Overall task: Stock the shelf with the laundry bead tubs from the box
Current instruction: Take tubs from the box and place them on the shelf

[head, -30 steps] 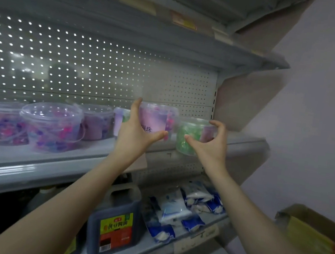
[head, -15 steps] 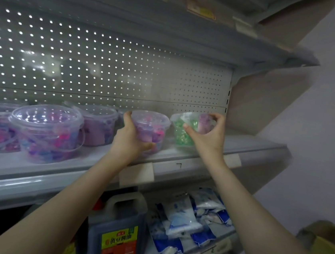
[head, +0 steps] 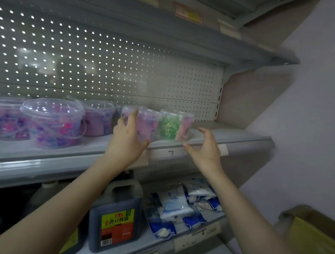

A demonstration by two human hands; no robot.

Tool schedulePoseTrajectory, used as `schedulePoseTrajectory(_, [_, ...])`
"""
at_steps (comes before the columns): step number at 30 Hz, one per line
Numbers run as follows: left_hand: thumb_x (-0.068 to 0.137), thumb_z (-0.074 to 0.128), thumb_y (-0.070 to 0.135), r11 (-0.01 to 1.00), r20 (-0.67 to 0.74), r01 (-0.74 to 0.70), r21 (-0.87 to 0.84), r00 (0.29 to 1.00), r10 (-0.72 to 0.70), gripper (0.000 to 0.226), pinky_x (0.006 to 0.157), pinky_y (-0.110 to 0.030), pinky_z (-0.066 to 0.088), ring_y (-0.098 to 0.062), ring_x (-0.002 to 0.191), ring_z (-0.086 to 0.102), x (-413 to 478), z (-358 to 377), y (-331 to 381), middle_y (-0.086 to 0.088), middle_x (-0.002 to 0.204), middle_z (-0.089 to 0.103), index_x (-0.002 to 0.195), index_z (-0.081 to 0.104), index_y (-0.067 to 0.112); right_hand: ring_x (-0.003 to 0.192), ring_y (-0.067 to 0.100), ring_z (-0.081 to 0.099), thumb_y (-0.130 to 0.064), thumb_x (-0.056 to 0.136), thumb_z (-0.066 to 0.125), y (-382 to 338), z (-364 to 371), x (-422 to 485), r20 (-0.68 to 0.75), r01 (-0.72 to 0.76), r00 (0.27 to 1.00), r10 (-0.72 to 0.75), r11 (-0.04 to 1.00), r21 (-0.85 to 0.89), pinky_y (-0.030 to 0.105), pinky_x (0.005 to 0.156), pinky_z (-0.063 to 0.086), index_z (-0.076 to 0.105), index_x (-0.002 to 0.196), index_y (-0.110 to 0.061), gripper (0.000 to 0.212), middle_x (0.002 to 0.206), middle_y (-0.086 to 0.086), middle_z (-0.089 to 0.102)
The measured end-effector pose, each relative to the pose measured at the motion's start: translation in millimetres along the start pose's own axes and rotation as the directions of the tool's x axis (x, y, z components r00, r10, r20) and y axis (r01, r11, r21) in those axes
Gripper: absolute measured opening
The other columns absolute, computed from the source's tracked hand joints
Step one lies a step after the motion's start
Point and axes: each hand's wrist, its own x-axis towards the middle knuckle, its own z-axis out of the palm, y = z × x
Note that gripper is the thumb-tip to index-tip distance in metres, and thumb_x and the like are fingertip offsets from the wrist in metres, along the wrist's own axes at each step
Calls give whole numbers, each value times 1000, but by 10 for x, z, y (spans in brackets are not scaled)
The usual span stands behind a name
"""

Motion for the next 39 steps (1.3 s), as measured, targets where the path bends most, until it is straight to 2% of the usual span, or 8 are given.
schedulePoseTrajectory(7, [85, 61, 19, 980, 75, -160, 117, 986, 152, 58, 99, -45, 40, -36, 122, 43, -547, 38, 164, -17, 135, 42, 137, 38, 8, 129, 21, 41, -27, 84, 67, 193, -318, -672, -8, -2, 1000, 1, 994, -108, 46, 109, 32, 44, 131, -21, 52, 136, -1, 48])
schedulePoseTrajectory(12, [89, 55, 27, 963, 201, -191, 192, 968, 152, 48, 91, -44, 44, -32, 118, 46, -1017, 198, 222, -12, 130, 47, 132, 42, 12, 128, 24, 42, -19, 86, 62, 418, -571, -1265, 2, -50, 999, 52, 974, -223, 38, 108, 32, 46, 133, -17, 49, 139, 3, 46])
schedulePoseTrajectory(20, [92, 51, 30, 927, 411, -284, 244, 896, 167, 49, 92, -42, 43, -33, 117, 48, -1721, 690, 215, -11, 133, 46, 137, 39, 17, 125, 28, 44, -18, 85, 57, 974, -812, -2261, 52, -99, 989, 138, 883, -459, 42, 105, 34, 46, 130, -16, 47, 133, 6, 49])
schedulePoseTrajectory(24, [91, 50, 30, 901, 517, -346, 261, 839, 172, 50, 94, -42, 40, -33, 120, 46, -2073, 1026, 160, -11, 134, 46, 137, 38, 17, 131, 24, 36, -17, 88, 53, 1243, -883, -2734, 87, -152, 967, 239, 815, -559, 39, 106, 25, 41, 136, -20, 49, 142, 3, 41])
schedulePoseTrajectory(28, [89, 48, 26, 855, 623, -446, 265, 756, 202, 42, 97, -43, 37, -32, 120, 45, -2450, 1393, 68, -12, 131, 46, 129, 41, 14, 136, 21, 30, -14, 87, 52, 1551, -865, -3179, 92, -193, 947, 307, 776, -601, 39, 110, 20, 41, 137, -21, 52, 146, 2, 37])
schedulePoseTrajectory(31, [92, 46, 26, 828, 698, -505, 244, 684, 212, 37, 98, -42, 37, -32, 119, 46, -2717, 1647, -20, -12, 128, 47, 126, 42, 14, 137, 20, 27, -15, 89, 50, 1781, -824, -3467, 116, -249, 907, 405, 738, -627, 42, 113, 17, 39, 137, -22, 50, 146, 0, 36])
schedulePoseTrajectory(35, [92, 45, 24, 819, 764, -538, 200, 609, 213, 43, 98, -42, 38, -31, 121, 46, -3021, 2014, -164, -11, 133, 47, 134, 40, 15, 138, 19, 26, -19, 90, 51, 2062, -766, -3805, 106, -322, 851, 514, 672, -667, 41, 113, 17, 36, 139, -22, 51, 146, 0, 36])
schedulePoseTrajectory(39, [91, 46, 25, 806, 821, -573, 151, 527, 221, 43, 98, -41, 38, -31, 120, 47, -3271, 2385, -316, -10, 132, 48, 133, 42, 15, 137, 22, 28, -19, 91, 50, 2344, -682, -4149, 81, -409, 790, 608, 621, -668, 40, 113, 16, 36, 139, -19, 50, 146, 1, 36])
